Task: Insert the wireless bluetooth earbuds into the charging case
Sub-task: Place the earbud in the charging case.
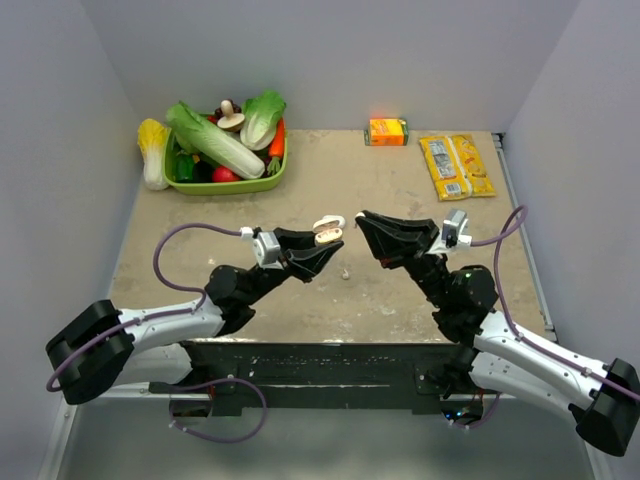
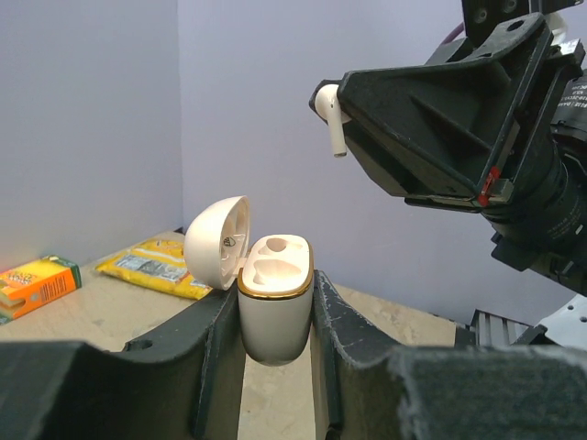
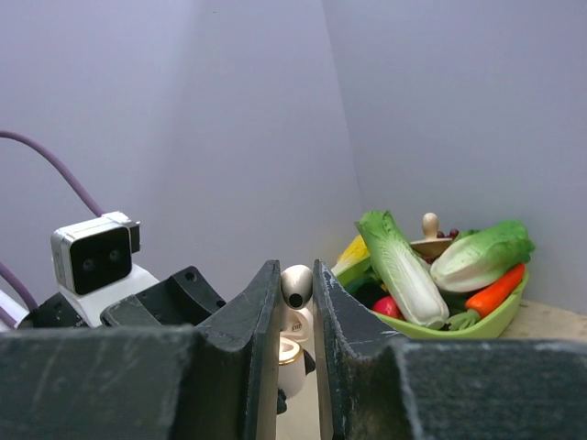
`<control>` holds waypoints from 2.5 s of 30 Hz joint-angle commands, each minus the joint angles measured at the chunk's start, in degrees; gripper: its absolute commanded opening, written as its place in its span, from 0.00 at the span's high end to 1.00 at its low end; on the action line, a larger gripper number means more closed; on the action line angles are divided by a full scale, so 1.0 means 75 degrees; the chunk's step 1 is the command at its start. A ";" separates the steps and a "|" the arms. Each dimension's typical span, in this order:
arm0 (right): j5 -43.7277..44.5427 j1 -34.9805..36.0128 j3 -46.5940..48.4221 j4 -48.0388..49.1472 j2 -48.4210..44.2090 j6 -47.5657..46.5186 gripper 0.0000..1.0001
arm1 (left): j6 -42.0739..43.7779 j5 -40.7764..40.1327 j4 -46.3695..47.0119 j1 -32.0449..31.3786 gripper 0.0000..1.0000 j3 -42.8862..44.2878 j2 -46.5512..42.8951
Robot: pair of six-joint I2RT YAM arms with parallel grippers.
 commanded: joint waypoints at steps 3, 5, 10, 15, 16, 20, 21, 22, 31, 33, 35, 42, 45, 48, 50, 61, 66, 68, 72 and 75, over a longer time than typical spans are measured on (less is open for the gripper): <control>-0.0298 0.0045 -0.0108 0.0548 -0.0078 -0.0310 1.00 | 0.0251 0.0349 0.2215 -0.0039 1.00 0.0484 0.0245; -0.0322 0.0045 -0.0120 0.0595 -0.0067 -0.0310 1.00 | 0.0204 0.0442 0.2285 -0.0039 1.00 0.0590 0.0362; -0.0322 0.0045 -0.0120 0.0560 0.0015 -0.0380 1.00 | 0.0087 0.0548 0.2356 -0.0051 1.00 0.0788 0.0515; -0.0322 0.0045 -0.0155 0.0501 0.0062 -0.0415 1.00 | 0.0016 0.0630 0.2356 -0.0039 1.00 0.0918 0.0562; -0.0322 0.0045 -0.0155 0.0489 0.0074 -0.0415 1.00 | 0.0016 0.0642 0.2356 -0.0039 1.00 0.0953 0.0574; -0.0322 0.0045 -0.0178 0.0443 0.0132 -0.0450 1.00 | 0.0016 0.0677 0.2332 -0.0039 1.00 0.1023 0.0562; -0.0322 0.0045 -0.0178 0.0431 0.0144 -0.0450 1.00 | 0.0005 0.0689 0.2332 -0.0039 1.00 0.1035 0.0551; -0.0322 0.0045 -0.0190 0.0408 0.0156 -0.0450 1.00 | 0.0005 0.0677 0.2321 -0.0039 1.00 0.1058 0.0562; -0.0275 0.0057 -0.0202 0.0325 0.0203 -0.0497 1.00 | -0.0066 0.0747 0.2309 -0.0039 1.00 0.1140 0.0585; -0.0263 0.0057 -0.0213 0.0325 0.0238 -0.0509 1.00 | -0.0089 0.0771 0.2309 -0.0051 1.00 0.1152 0.0597; -0.0240 0.0057 -0.0202 0.0314 0.0250 -0.0509 1.00 | -0.0113 0.0782 0.2320 -0.0051 1.00 0.1164 0.0586; -0.0100 0.0057 -0.0260 0.0255 0.0285 -0.0567 1.00 | -0.0148 0.0806 0.2390 -0.0062 1.00 0.1106 0.0562; 0.0017 0.0057 -0.0272 0.0232 0.0226 -0.0614 1.00 | -0.0136 0.0771 0.2403 -0.0051 1.00 0.1070 0.0539; 0.0053 0.0057 -0.0284 0.0220 0.0168 -0.0649 1.00 | -0.0101 0.0759 0.2367 -0.0051 1.00 0.1035 0.0480; 0.0076 0.0057 -0.0272 0.0232 0.0144 -0.0661 1.00 | -0.0078 0.0736 0.2344 -0.0051 1.00 0.1024 0.0480; 0.0299 0.0057 -0.0237 0.0091 0.0109 -0.0802 1.00 | -0.0101 0.0724 0.2438 -0.0051 1.00 0.0965 0.0515; 0.0322 0.0057 -0.0260 0.0044 0.0121 -0.0848 1.00 | -0.0089 0.0736 0.2438 -0.0051 1.00 0.0977 0.0504; 0.0230 0.0057 -0.0249 0.0009 0.0156 -0.0860 1.00 | -0.0089 0.0736 0.2438 -0.0062 1.00 0.0988 0.0492; -0.0320 0.0045 -0.0015 -0.0576 0.0179 -0.0989 1.00 | -0.0043 0.0701 0.2414 -0.0051 1.00 0.1047 0.0527; -0.0496 0.0057 0.0068 -0.0893 0.0168 -0.1001 0.94 | -0.0007 0.0701 0.2402 -0.0051 1.00 0.1094 0.0539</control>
